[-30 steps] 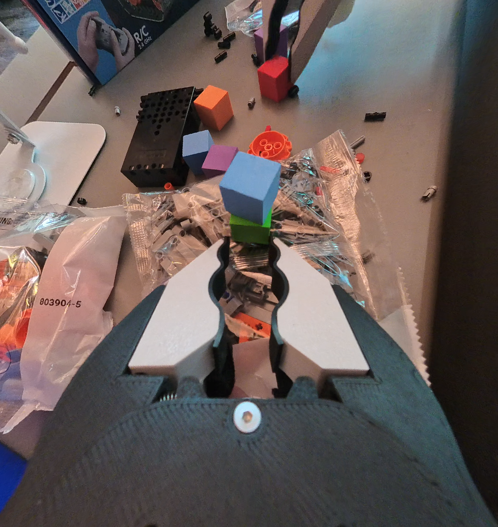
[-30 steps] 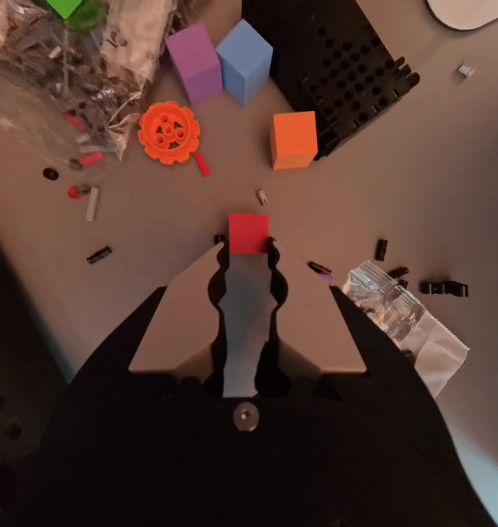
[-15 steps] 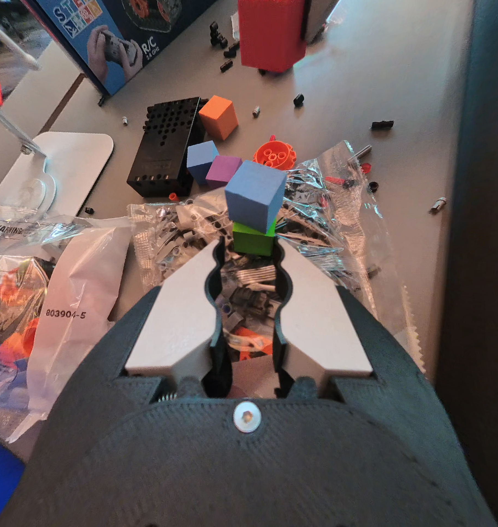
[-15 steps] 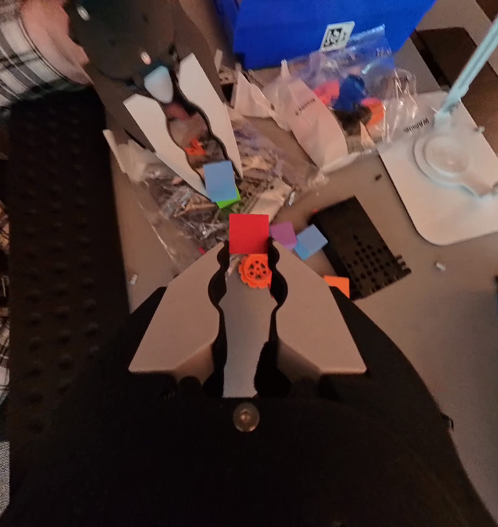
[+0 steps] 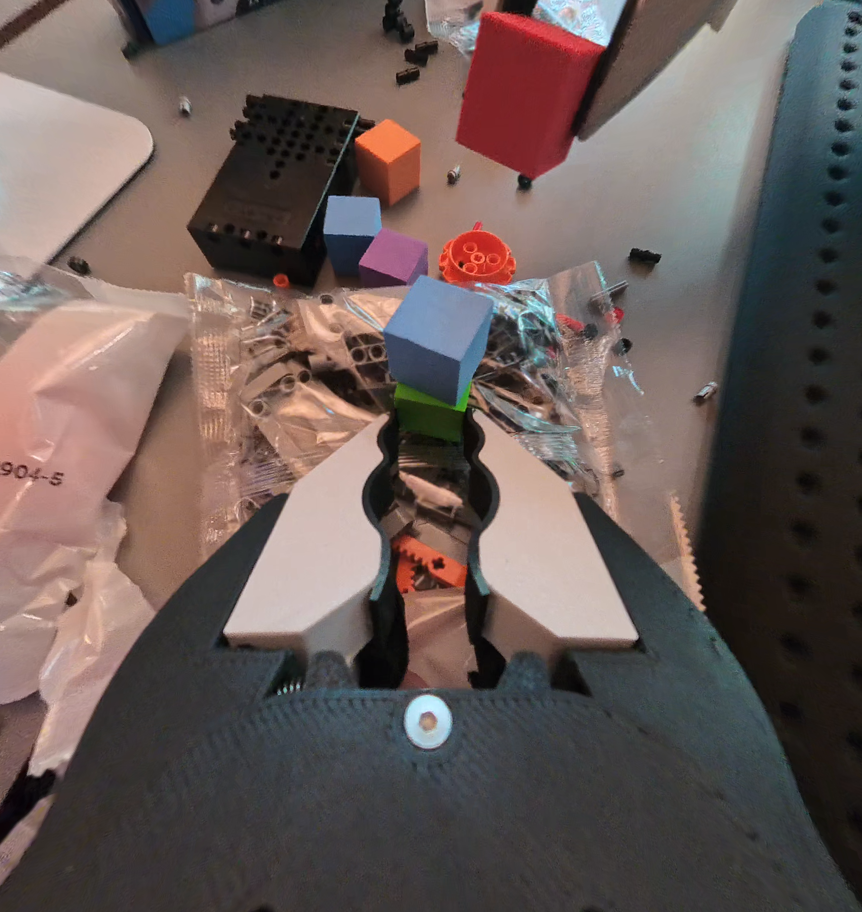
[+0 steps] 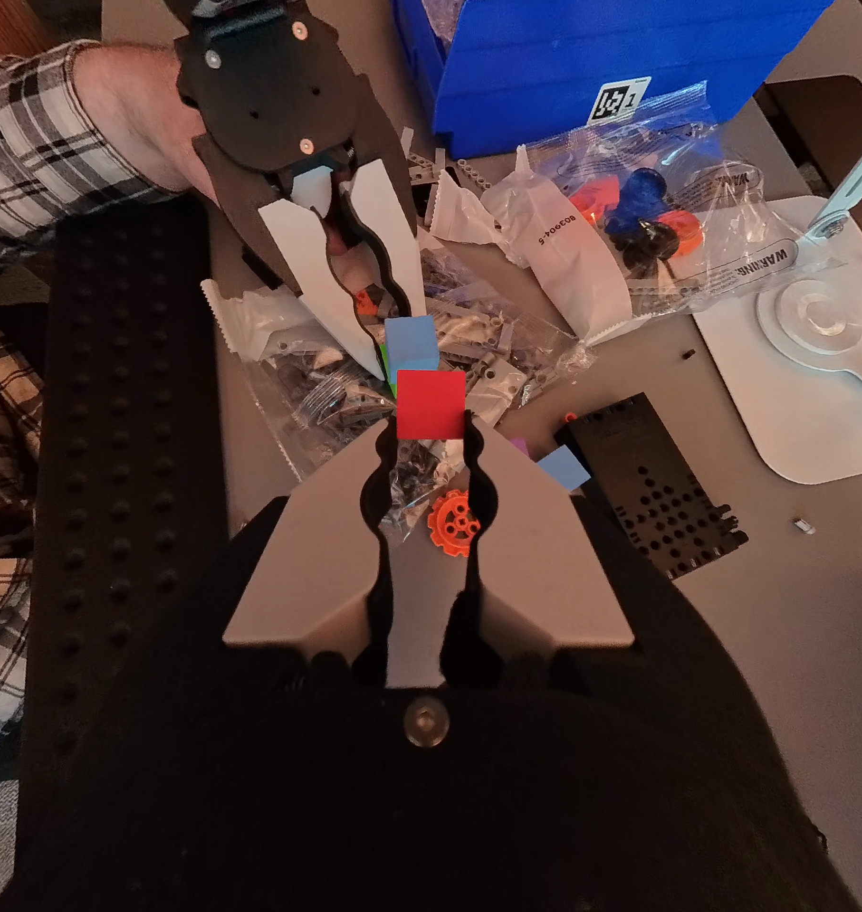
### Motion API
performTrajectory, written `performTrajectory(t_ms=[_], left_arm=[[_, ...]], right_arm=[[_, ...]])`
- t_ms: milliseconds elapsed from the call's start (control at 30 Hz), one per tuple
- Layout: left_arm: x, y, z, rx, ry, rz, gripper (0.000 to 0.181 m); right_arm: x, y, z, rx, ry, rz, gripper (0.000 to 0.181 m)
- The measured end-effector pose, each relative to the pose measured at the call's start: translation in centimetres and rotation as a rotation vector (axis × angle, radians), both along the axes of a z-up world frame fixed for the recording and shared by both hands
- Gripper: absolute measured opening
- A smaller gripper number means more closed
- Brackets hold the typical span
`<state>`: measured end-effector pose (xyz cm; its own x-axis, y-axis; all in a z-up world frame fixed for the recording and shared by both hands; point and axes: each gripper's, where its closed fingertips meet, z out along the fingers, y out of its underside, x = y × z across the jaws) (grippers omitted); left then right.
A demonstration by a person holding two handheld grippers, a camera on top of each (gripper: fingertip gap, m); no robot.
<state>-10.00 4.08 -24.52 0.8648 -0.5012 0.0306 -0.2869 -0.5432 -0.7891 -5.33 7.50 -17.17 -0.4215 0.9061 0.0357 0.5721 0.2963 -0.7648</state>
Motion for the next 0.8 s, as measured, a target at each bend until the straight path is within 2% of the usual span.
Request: performTrajectory(t_ms=[333,633,800], left_arm=[[0.3,-0.1,-0.1,-0.010,-0.033,-0.010,0.026],[0.1,-0.2,0.0,0.007,-0.003,-0.022,0.024],[0.1,-0.3,-0.1,0.005,0.008,-0.022,0.025]], right_arm=[[-1.7,-2.5,-0.4,0.021,-0.052,0.096,0.025],[-3.7,-3.0,-0.5,0.025,-0.141,0.129,0.025],[-4.0,-2.9,-1.6,0.062,-0.217,0.139,0.025]])
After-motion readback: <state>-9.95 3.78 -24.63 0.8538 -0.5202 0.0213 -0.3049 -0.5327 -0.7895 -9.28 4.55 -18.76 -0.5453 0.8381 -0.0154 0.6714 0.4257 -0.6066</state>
